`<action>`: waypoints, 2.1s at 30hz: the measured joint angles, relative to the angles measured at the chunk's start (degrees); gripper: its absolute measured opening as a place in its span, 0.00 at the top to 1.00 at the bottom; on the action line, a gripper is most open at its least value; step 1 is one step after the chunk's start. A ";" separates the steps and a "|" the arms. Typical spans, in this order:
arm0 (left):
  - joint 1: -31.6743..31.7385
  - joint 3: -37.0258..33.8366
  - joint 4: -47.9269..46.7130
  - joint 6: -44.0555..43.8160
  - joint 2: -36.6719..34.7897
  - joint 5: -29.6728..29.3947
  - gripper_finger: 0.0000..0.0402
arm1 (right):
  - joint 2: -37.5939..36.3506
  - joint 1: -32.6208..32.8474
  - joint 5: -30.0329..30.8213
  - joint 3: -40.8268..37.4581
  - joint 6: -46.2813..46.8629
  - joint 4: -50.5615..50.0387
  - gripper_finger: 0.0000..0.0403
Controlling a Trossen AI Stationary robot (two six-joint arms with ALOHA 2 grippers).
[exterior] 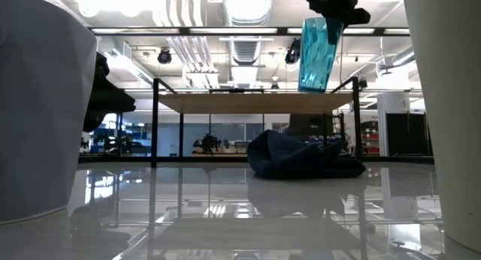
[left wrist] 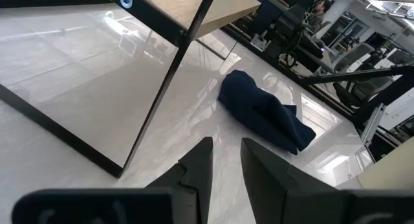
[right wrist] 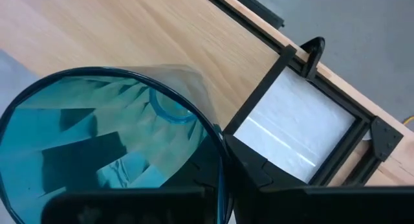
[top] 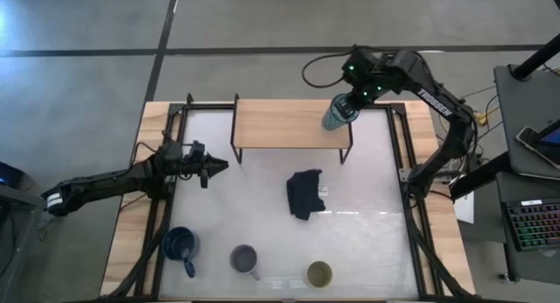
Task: Stack small to large cups/mugs on shelf
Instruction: Put the blue cup on the shelf
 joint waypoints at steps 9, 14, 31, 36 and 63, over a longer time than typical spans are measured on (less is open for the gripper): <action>0.01 0.00 0.00 -0.01 0.00 -0.02 0.83 | -0.29 0.02 -0.74 -3.89 -0.68 0.72 0.97; 0.02 0.00 0.00 -0.02 0.00 -0.02 0.83 | -0.56 0.02 -0.32 -3.73 -1.90 0.20 0.97; 0.02 0.00 0.01 0.00 0.00 -0.02 0.83 | -0.69 0.16 -0.24 -2.86 -2.34 -0.01 0.77; 0.01 0.00 0.01 0.00 0.00 0.00 0.83 | -0.77 0.20 -0.14 -1.24 -2.36 0.00 0.66; 0.00 -0.02 0.02 0.00 -0.02 0.00 0.83 | -1.14 0.20 -0.80 0.27 -3.80 0.04 0.58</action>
